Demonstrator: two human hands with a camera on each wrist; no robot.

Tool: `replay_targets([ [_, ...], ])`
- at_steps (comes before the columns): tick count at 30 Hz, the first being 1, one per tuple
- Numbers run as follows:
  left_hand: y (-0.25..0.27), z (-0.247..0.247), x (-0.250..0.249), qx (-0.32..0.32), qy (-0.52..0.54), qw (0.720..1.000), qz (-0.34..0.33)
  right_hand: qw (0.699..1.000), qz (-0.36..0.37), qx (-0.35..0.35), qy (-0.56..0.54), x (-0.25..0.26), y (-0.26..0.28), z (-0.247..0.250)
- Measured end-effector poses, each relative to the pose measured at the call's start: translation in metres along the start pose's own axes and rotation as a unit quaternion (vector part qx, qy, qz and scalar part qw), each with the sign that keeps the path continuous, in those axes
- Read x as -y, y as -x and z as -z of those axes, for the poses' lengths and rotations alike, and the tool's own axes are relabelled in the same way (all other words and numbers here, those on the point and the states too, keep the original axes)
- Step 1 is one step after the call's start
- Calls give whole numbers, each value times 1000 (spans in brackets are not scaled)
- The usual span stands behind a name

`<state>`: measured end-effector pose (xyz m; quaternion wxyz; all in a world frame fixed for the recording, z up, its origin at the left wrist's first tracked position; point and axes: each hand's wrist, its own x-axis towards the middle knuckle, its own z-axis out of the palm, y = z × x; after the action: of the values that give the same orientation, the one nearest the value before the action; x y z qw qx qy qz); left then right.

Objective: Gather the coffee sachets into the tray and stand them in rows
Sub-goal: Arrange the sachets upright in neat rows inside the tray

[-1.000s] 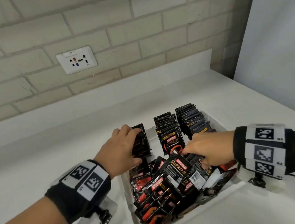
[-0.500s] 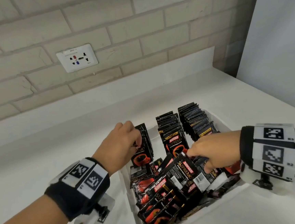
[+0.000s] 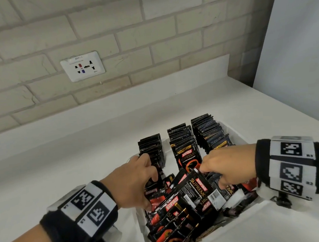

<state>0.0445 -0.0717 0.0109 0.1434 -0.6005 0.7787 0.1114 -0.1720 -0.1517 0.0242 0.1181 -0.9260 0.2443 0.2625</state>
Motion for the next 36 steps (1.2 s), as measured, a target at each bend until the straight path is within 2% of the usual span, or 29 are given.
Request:
replay_targets([
  [10,-1,-5,2,-47,-83,995,12,1000,-2,8,0,-3,1,-7],
  [14,0,-4,3,-42,-132,990,-8,1000,-5,11,-3,-4,1,-9],
  [15,-2,-4,2,-60,-139,988,-16,1000,-5,10,-5,-4,1,-9],
  [18,-4,-2,-9,-19,-137,990,-3,1000,-7,12,-9,-4,1,-10],
  [20,-3,-4,-9,-36,-160,986,7,1000,-9,9,-13,-4,1,-9],
  [22,0,-5,-11,-26,-159,987,9,1000,-13,-5,-20,-5,1,-7],
  [26,-5,-14,-7,-41,-180,982,-29,999,-13,-34,-28,-7,0,-1],
  [30,-4,-12,-4,-32,-165,985,-32,999,-9,-25,-28,-7,-1,-1],
  [33,-5,-10,-1,-53,-183,981,-39,999,-8,-19,-25,-8,-1,-3],
  [36,-4,-10,3,-35,-166,984,-43,1000,-9,-14,-24,-8,-2,-5],
])
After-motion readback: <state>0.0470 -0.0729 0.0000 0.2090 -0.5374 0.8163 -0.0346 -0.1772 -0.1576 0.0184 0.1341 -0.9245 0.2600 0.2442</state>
